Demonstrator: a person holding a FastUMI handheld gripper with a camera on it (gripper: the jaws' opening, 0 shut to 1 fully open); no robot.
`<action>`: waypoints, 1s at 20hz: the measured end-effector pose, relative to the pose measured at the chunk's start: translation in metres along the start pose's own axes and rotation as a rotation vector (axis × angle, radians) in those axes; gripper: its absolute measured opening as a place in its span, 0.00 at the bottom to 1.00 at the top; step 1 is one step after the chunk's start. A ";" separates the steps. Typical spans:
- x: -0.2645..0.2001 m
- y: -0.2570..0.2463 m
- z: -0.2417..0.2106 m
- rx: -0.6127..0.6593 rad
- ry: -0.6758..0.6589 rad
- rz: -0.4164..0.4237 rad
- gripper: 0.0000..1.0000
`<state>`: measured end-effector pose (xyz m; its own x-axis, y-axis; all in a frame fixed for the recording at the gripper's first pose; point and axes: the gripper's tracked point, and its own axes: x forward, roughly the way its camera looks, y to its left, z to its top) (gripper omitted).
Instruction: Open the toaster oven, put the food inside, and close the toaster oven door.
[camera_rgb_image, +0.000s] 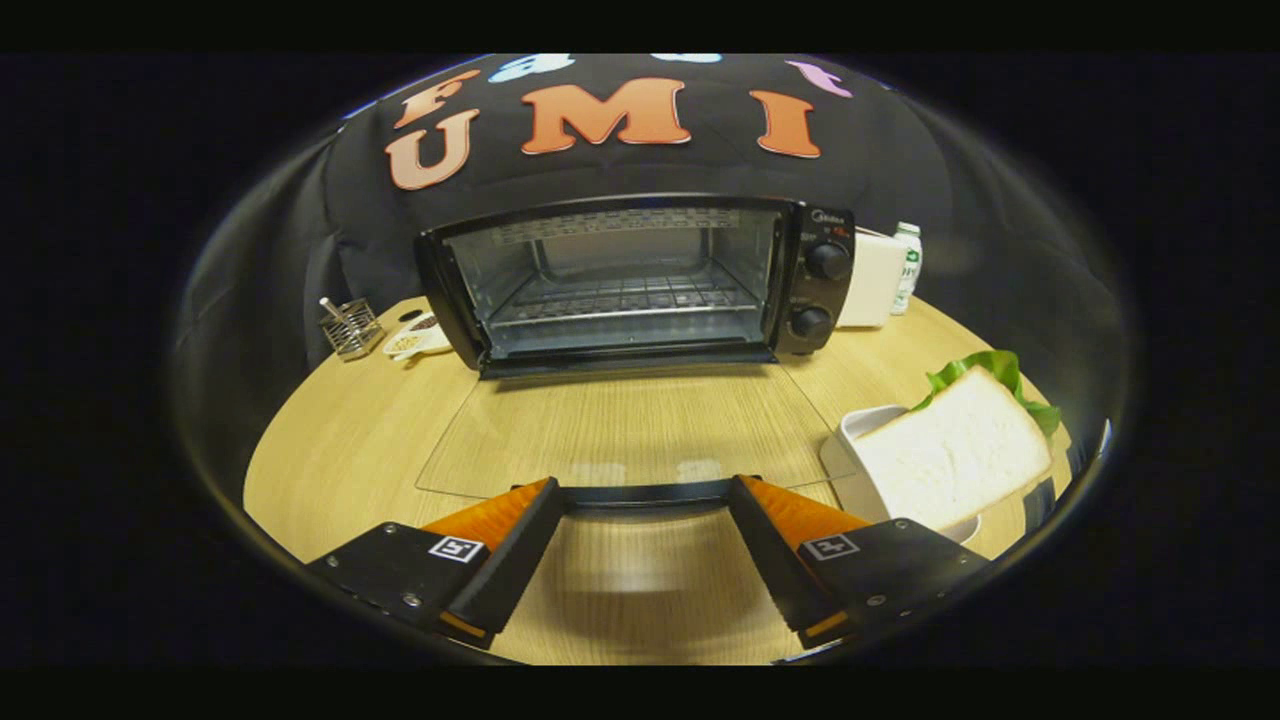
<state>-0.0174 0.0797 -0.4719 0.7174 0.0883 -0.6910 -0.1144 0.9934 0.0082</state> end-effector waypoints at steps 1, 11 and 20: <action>-0.001 -0.001 0.000 -0.010 0.000 -0.001 1.00; -0.063 -0.048 0.055 -0.020 -0.039 0.072 1.00; -0.104 -0.139 0.060 -0.031 0.078 0.119 0.99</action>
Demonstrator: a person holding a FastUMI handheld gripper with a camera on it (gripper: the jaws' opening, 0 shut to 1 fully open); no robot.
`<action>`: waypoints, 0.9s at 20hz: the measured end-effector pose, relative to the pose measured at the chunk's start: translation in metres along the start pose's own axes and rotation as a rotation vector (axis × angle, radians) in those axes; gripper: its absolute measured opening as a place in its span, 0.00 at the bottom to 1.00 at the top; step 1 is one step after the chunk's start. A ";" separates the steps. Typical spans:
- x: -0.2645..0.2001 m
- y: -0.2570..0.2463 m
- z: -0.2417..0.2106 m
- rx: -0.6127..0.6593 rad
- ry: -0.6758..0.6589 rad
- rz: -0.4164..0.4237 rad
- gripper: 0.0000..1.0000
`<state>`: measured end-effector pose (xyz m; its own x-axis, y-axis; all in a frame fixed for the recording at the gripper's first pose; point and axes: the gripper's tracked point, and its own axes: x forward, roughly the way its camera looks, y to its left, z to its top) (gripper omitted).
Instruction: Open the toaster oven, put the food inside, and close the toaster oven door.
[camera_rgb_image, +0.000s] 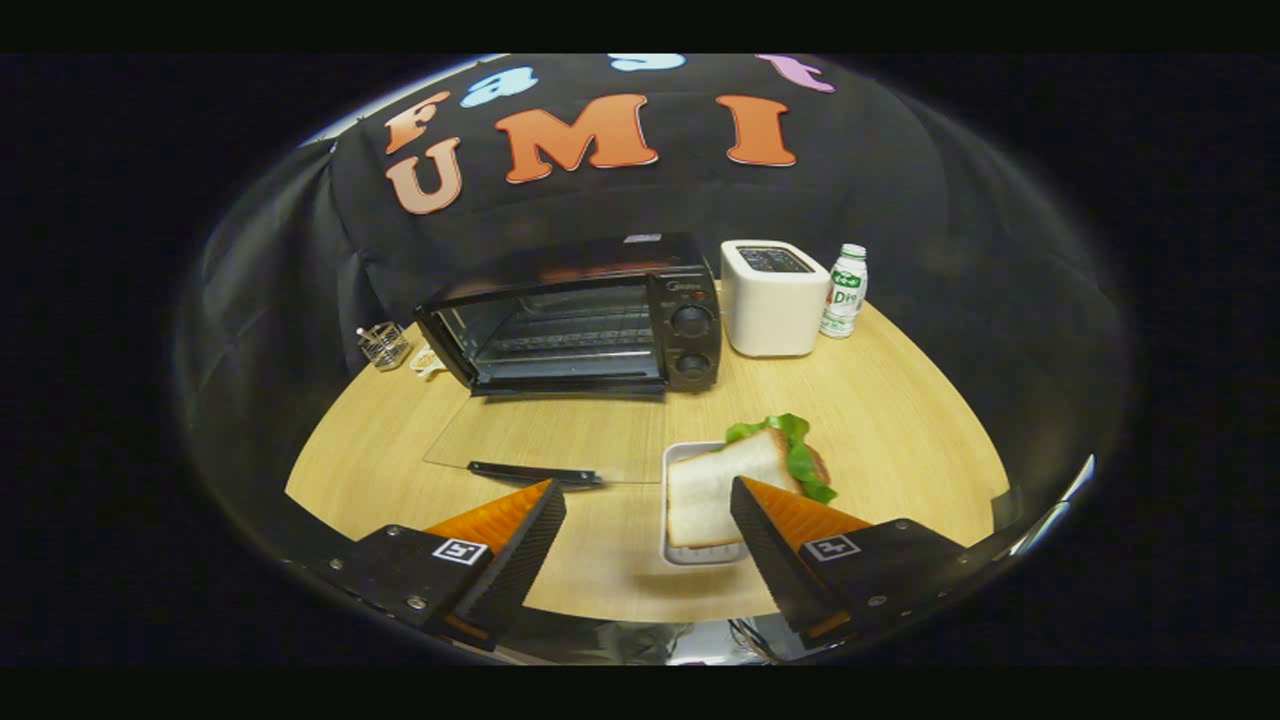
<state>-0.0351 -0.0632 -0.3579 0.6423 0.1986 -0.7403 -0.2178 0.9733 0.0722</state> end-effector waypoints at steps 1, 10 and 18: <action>-0.001 -0.010 -0.001 -0.011 0.023 0.007 0.98; 0.034 -0.077 -0.005 -0.031 0.200 0.131 0.99; 0.066 -0.081 -0.024 0.146 0.366 0.288 0.96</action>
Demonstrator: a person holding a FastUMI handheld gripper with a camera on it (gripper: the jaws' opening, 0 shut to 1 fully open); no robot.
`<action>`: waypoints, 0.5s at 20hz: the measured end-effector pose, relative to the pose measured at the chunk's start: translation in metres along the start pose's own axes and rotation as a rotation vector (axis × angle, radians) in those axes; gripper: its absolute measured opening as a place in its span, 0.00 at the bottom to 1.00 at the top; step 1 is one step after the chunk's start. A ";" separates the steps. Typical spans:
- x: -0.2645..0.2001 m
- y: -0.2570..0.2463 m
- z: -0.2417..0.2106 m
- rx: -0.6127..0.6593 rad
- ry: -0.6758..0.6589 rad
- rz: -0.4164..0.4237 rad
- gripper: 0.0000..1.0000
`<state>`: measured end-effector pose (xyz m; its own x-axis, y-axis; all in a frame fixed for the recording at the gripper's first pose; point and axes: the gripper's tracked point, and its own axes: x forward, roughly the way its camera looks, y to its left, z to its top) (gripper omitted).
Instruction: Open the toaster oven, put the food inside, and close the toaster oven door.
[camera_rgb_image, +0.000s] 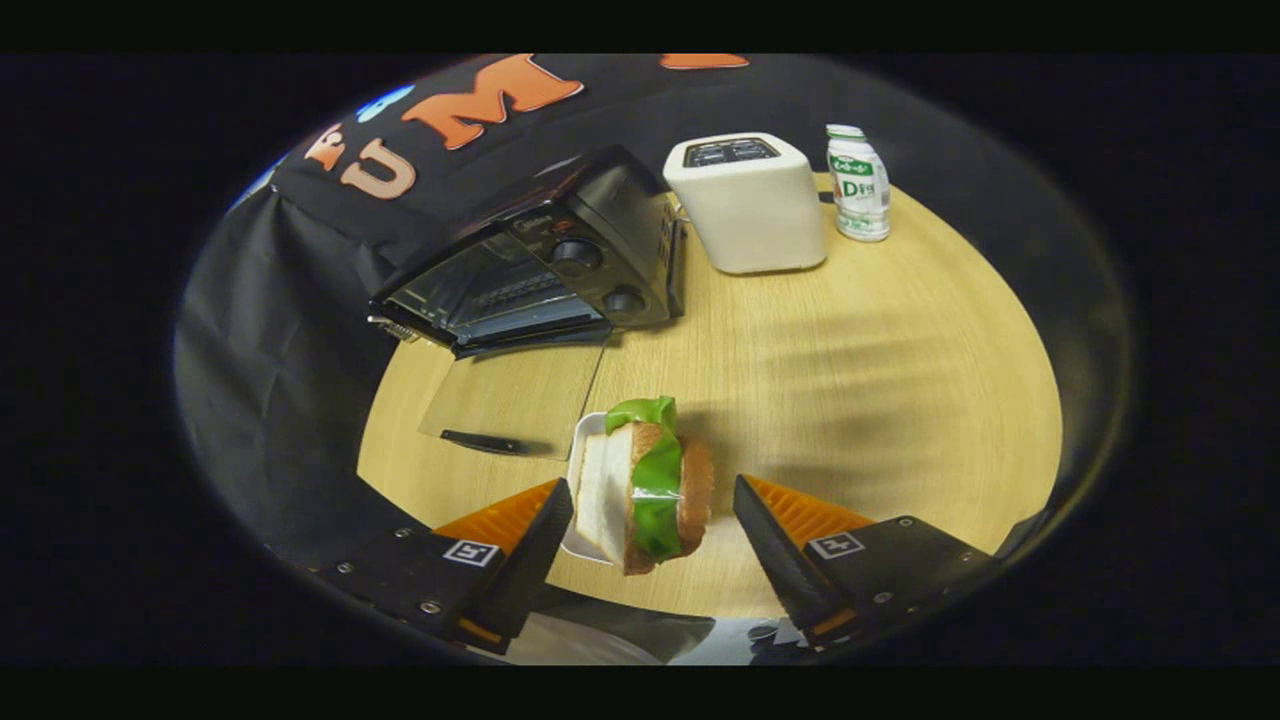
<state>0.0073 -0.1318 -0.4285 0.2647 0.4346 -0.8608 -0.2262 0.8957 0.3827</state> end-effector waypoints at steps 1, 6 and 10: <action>0.002 0.000 0.001 0.008 0.011 0.014 0.90; 0.004 -0.004 0.000 0.040 0.038 0.054 0.53; 0.000 0.000 0.004 0.074 0.033 0.079 0.30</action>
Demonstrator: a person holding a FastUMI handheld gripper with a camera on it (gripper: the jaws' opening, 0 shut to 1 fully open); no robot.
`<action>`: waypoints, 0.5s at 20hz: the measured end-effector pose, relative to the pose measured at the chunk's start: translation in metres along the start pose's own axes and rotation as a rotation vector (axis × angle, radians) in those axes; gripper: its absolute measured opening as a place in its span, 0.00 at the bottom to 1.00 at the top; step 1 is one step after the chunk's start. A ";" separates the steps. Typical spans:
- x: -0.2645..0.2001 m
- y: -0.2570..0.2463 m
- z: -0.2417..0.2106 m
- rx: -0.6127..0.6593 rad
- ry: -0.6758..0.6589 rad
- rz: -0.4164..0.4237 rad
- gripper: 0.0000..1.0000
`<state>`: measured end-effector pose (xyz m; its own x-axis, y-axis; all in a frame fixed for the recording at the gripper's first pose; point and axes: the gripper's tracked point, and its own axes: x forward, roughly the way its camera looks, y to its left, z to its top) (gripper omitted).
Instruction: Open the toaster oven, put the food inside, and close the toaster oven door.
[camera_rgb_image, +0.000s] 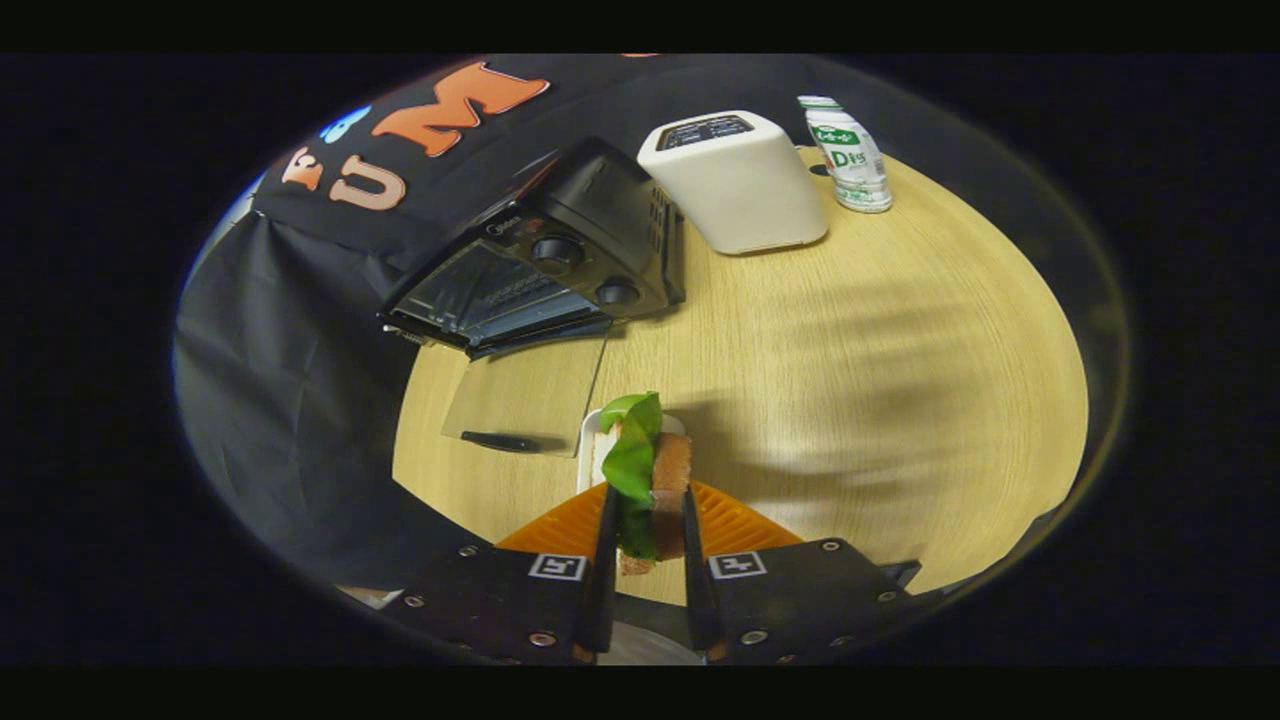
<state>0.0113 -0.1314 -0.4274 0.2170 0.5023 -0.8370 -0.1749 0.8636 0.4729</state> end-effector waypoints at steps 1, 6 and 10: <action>-0.001 0.003 0.001 0.008 0.000 0.009 0.27; -0.021 0.018 0.010 0.000 -0.054 0.020 0.22; -0.041 0.032 0.018 0.004 -0.123 0.003 0.23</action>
<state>0.0144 -0.1232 -0.3733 0.3330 0.5058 -0.7957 -0.1721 0.8624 0.4762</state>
